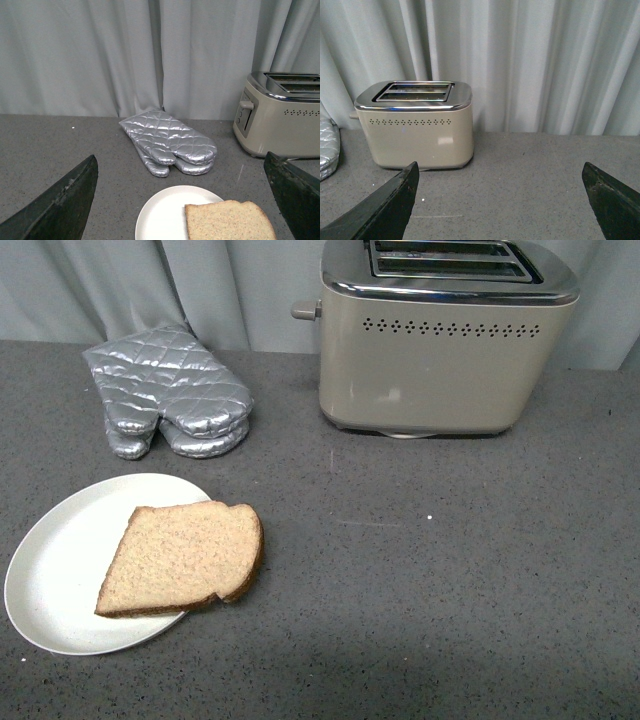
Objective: Put bread into toaster
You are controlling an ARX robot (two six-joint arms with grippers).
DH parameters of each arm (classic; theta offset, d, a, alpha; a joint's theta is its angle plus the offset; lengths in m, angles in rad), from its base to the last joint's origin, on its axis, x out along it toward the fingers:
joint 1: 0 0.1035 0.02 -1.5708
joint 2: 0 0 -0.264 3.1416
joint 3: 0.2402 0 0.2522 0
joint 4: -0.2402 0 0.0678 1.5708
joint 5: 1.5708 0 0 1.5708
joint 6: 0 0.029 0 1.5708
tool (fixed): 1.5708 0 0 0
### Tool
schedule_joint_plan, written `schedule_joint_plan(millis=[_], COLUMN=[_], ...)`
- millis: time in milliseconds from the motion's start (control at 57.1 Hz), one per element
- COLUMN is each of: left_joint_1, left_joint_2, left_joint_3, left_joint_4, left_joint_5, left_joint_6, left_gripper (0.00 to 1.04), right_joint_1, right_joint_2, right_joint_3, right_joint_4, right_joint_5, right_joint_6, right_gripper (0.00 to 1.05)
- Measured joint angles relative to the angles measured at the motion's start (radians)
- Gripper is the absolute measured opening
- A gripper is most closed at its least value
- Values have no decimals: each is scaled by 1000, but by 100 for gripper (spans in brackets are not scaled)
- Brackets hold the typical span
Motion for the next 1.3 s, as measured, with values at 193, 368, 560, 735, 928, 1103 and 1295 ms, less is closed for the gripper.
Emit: schedule_joint_plan(millis=[193,368,560,735,928,1103,1295], left_joint_1=[0,0,0,0,-43,51,167], left_joint_2=[0,0,0,0,411,806,1320], left_joint_3=[0,0,0,0,134,227,389], left_joint_4=[0,0,0,0,-76,171,236], left_joint_5=[0,0,0,0,-239,-100,89], left_joint_6=[0,0,0,0,-242,-257,-167], left_gripper=[98,98,98,98,98,98,98], right_joint_1=[0,0,0,0,0,0,0], right_joint_2=[0,0,0,0,0,0,0], right_joint_3=[0,0,0,0,0,0,0], right_joint_4=[0,0,0,0,0,0,0], right_joint_5=[0,0,0,0,0,0,0], right_joint_6=[0,0,0,0,0,0,0], right_gripper=[95,95,95,95,95,95,95])
